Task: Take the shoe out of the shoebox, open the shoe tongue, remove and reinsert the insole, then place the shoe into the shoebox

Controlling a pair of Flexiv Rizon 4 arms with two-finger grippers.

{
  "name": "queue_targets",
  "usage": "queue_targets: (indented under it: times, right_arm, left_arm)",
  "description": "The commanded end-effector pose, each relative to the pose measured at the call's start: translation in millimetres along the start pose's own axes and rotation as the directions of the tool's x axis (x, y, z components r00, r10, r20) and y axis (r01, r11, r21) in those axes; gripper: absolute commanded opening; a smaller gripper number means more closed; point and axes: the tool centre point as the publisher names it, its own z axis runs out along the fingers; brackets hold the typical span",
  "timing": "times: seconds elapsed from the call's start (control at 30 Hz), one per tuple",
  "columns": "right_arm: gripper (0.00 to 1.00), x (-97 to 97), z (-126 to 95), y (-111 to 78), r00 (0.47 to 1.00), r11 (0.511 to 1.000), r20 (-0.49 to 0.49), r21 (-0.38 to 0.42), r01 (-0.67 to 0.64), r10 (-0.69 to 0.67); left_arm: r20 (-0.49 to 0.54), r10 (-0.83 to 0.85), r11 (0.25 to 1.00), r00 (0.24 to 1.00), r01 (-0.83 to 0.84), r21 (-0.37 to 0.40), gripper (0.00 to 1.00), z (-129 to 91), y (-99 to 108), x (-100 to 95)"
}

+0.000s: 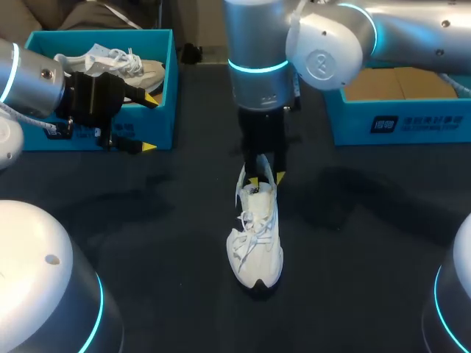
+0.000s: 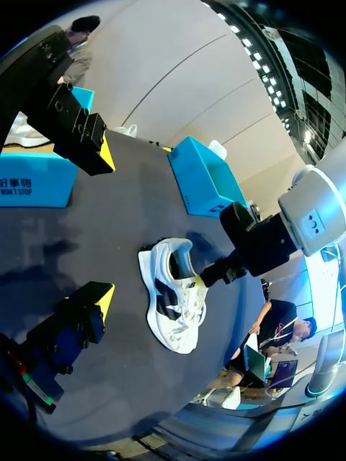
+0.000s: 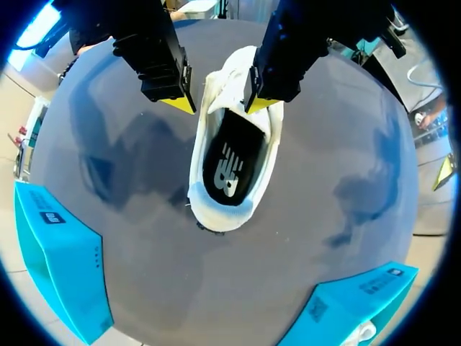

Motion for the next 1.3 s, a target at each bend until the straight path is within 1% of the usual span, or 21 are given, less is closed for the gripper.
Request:
queue_targets:
  times: [0.03, 0.1, 0.17, 0.2, 0.27, 0.3, 0.37, 0.43, 0.47, 0.5, 0.53, 0.57, 0.6, 0.63, 0.67, 0.7, 0.73, 1.17, 1.23, 1.27, 1.3]
  right_arm:
    - [0.42, -5.1, 9, -0.7, 1.0, 1.0, -0.01, 0.0, 0.0, 0.0]
    - [0.42, -8.8, 7, -0.9, 1.0, 1.0, -0.004, -0.004, 0.004, -0.004]
    - [0.43, -11.0, -1, -1.4, 1.0, 1.0, 0.011, -0.023, 0.019, -0.019]
    - [0.44, -11.9, -7, -1.9, 0.998, 0.999, 0.043, -0.02, 0.04, -0.039]
    - [0.45, -12.4, -13, -2.0, 0.995, 0.996, 0.067, -0.029, 0.082, -0.08]
    - [0.45, -13.0, -19, -2.0, 0.992, 0.99, 0.059, -0.074, 0.117, -0.113]
    - [0.44, -13.9, -25, -1.4, 0.982, 0.976, 0.062, -0.109, 0.186, -0.18]
    - [0.45, -15.2, -32, -0.9, 0.964, 0.95, 0.074, -0.168, 0.264, -0.255]
    - [0.48, -15.4, -38, -0.5, 0.939, 0.923, 0.099, -0.18, 0.341, -0.328]
    - [0.59, -14.4, -41, 0.3, 0.919, 0.904, 0.146, -0.176, 0.389, -0.367]
    - [0.73, -13.1, -46, 1.0, 0.89, 0.879, 0.181, -0.168, 0.446, -0.418]
    - [0.79, -11.7, -48, 1.7, 0.871, 0.86, 0.189, -0.164, 0.483, -0.453]
    - [0.91, -9.2, -53, 2.9, 0.833, 0.821, 0.223, -0.171, 0.544, -0.506]
    - [1.0, -8.2, -56, 3.4, 0.814, 0.794, 0.216, -0.189, 0.577, -0.54]
    - [1.0, -6.4, -61, 4.1, 0.762, 0.74, 0.237, -0.189, 0.645, -0.603]
    - [1.0, -5.6, -63, 4.5, 0.741, 0.723, 0.249, -0.178, 0.668, -0.624]
    - [1.0, -3.8, -67, 5.4, 0.697, 0.682, 0.255, -0.161, 0.713, -0.67]
    - [1.0, -3.8, -67, 5.4, 0.697, 0.682, 0.255, -0.161, 0.713, -0.67]
    - [1.0, 1.6, -63, 10.6, 0.65, 0.643, 0.255, -0.121, 0.756, -0.716]
    - [1.0, 4.9, -64, 16.0, 0.607, 0.592, 0.268, -0.144, 0.793, -0.748]
    - [1.0, 5.1, -64, 19.3, 0.59, 0.583, 0.27, -0.114, 0.804, -0.761]
  left_arm:
    - [-0.001, 0.0, 1.0, 1.0, 0.0, -0.002, 1.0, 0, 0, -0.3]
    - [-0.001, 0.0, 1.0, 1.0, 0.0, -0.002, 1.0, 0, 0, -0.3]
    - [-0.001, 0.0, 1.0, 1.0, 0.0, -0.002, 1.0, 0, 0, -0.3]
    - [-0.001, 0.0, 1.0, 1.0, 0.0, -0.002, 1.0, 0, 0, -0.3]
    - [-0.001, 0.0, 1.0, 1.0, 0.0, -0.002, 1.0, 0, 0, -0.3]
    - [-0.001, 0.0, 1.0, 1.0, 0.0, -0.002, 1.0, 0, 0, -0.3]
    - [-0.001, 0.0, 1.0, 1.0, 0.0, -0.002, 1.0, 0, 0, -0.3]
    - [-0.001, 0.0, 1.0, 1.0, 0.0, -0.002, 1.0, 0, 0, -0.3]
    - [-0.001, 0.0, 1.0, 1.0, 0.0, -0.002, 1.0, 0, 0, -0.3]
    - [-0.001, 0.0, 1.0, 1.0, 0.0, -0.002, 1.0, 0, 0, -0.3]
    - [-0.001, 0.0, 1.0, 1.0, 0.0, -0.002, 1.0, 0, 0, -0.3]
    - [-0.001, 0.0, 1.0, 1.0, 0.0, -0.002, 1.0, 0, 0, -0.3]
    - [-0.001, 0.0, 1.0, 1.0, 0.0, -0.002, 1.0, 0, 0, -0.3]
    - [-0.001, 0.0, 1.0, 1.0, 0.0, -0.002, 1.0, 0, 0, -0.3]
    - [-0.001, 0.0, 1.0, 1.0, 0.0, -0.002, 1.0, 0, 0, -0.3]
    - [-0.001, 0.0, 1.0, 1.0, 0.0, -0.002, 1.0, 0, 0, -0.3]
    - [-0.001, 0.0, 1.0, 1.0, 0.0, -0.002, 1.0, 0, 0, -0.3]
    - [-0.001, 0.0, 1.0, 1.0, 0.0, -0.002, 1.0, 0, 0, -0.3]
    - [-0.001, 0.0, 1.0, 1.0, 0.0, -0.002, 1.0, 0, 0, -0.3]
    - [-0.001, 0.0, 1.0, 1.0, 0.0, -0.002, 1.0, 0, 0, -0.3]
    - [-0.001, 0.0, 1.0, 1.0, 0.0, -0.002, 1.0, 0, 0, -0.3]
